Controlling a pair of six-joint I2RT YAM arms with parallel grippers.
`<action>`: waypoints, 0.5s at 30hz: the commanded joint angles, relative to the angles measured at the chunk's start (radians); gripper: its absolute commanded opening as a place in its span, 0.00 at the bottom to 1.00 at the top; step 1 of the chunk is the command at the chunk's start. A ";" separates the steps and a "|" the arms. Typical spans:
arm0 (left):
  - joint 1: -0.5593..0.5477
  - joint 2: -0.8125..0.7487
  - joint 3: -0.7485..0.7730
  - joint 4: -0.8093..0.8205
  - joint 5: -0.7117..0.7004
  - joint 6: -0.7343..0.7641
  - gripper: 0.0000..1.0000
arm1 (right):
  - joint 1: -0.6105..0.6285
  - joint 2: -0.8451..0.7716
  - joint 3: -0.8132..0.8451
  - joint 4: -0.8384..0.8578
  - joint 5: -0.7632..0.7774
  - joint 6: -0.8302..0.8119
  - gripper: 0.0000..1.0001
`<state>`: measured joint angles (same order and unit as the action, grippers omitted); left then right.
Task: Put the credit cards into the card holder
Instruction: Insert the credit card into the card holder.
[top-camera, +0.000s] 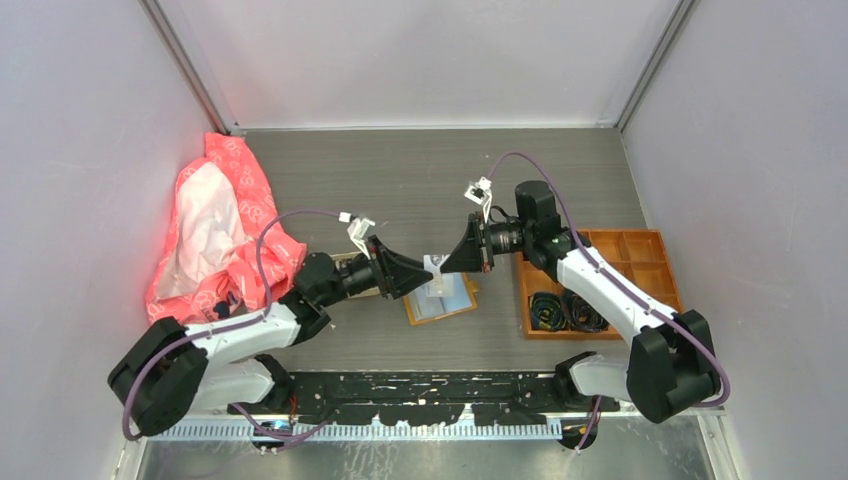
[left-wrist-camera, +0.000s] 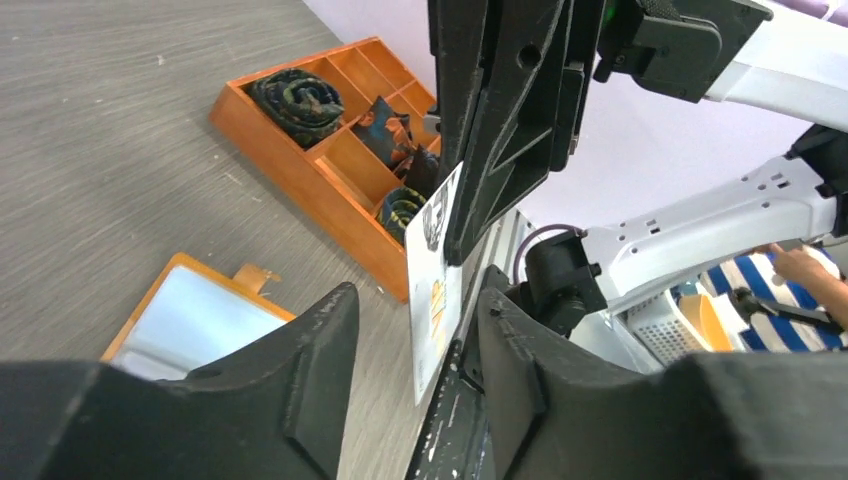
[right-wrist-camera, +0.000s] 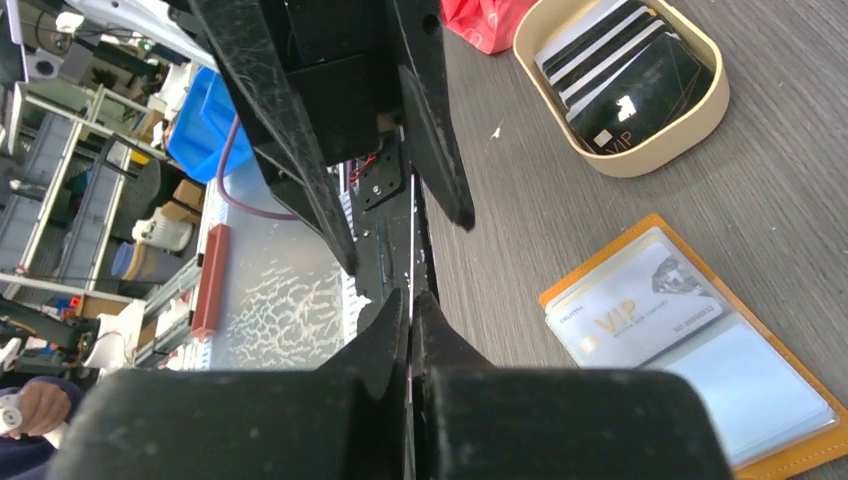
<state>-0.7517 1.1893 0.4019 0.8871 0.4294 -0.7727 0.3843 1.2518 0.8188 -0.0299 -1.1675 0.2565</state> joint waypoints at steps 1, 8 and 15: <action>0.013 -0.158 -0.053 -0.111 -0.165 0.061 0.55 | 0.002 -0.029 0.080 -0.248 0.093 -0.253 0.01; 0.012 -0.347 -0.027 -0.608 -0.290 -0.025 0.50 | -0.006 0.119 0.165 -0.440 0.285 -0.332 0.01; -0.031 -0.142 -0.044 -0.469 -0.278 -0.145 0.41 | -0.014 0.246 0.202 -0.494 0.323 -0.313 0.01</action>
<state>-0.7528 0.9474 0.3363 0.3996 0.1818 -0.8627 0.3817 1.4631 0.9634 -0.4622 -0.8909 -0.0353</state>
